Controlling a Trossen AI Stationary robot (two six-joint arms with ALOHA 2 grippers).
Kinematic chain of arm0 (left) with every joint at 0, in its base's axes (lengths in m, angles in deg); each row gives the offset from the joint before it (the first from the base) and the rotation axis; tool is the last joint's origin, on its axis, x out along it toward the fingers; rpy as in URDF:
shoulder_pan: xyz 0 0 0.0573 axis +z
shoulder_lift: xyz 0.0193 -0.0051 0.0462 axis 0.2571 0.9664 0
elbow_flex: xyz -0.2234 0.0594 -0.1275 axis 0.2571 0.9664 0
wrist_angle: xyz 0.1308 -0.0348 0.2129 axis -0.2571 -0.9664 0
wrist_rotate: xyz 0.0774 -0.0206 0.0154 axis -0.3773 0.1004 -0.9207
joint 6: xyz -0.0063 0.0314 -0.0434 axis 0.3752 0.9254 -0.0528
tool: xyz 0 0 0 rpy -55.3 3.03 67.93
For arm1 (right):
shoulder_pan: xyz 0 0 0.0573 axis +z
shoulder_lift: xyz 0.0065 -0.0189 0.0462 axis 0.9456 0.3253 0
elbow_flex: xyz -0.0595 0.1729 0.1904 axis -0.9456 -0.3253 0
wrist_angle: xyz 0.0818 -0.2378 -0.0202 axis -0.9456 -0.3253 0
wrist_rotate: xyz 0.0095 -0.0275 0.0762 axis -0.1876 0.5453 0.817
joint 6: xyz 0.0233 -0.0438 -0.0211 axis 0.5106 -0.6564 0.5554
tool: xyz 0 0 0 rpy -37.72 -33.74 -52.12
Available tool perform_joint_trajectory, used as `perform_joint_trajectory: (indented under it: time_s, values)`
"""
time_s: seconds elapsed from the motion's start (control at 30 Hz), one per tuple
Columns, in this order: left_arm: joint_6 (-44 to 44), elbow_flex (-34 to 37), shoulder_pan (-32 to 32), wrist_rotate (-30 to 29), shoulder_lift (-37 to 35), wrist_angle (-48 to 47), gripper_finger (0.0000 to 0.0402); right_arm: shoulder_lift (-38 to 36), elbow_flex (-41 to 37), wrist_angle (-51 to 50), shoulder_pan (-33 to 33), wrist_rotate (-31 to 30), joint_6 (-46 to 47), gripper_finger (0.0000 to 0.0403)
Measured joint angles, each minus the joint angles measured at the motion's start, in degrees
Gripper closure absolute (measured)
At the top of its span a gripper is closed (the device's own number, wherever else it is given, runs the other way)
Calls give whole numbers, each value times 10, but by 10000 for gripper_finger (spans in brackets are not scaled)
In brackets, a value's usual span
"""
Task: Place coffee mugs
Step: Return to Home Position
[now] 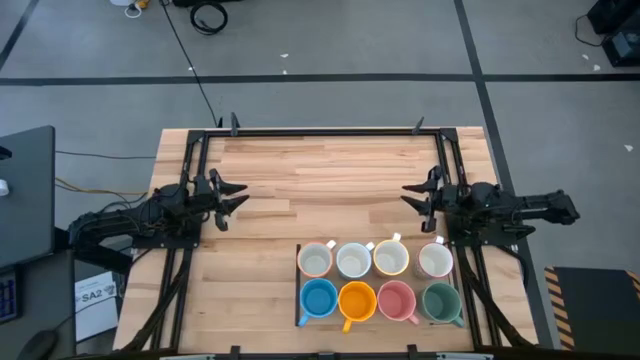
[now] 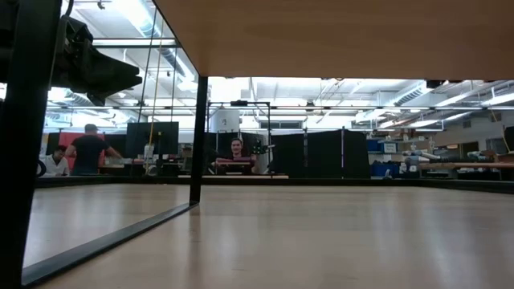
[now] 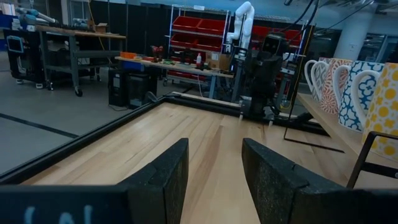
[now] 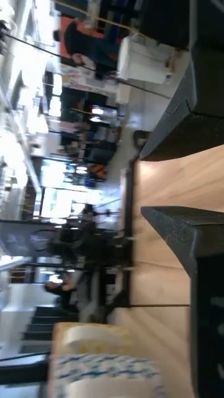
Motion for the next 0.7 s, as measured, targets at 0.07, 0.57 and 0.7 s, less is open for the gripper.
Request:
perform_joint_trajectory:
  time_s: [0.07, 0.57, 0.7]
  values:
    - [0, 0, 0, 0, 0, 0, 246, 0, 0, -27, -5, 2, 2, 270]
    - [-1, 0, 0, 0, 0, -2, 246, 8, 0, -77, -9, 9, 47, 270]
    - [-5, 0, 0, 0, 0, -2, 246, 8, 0, -77, -9, 9, 46, 270]
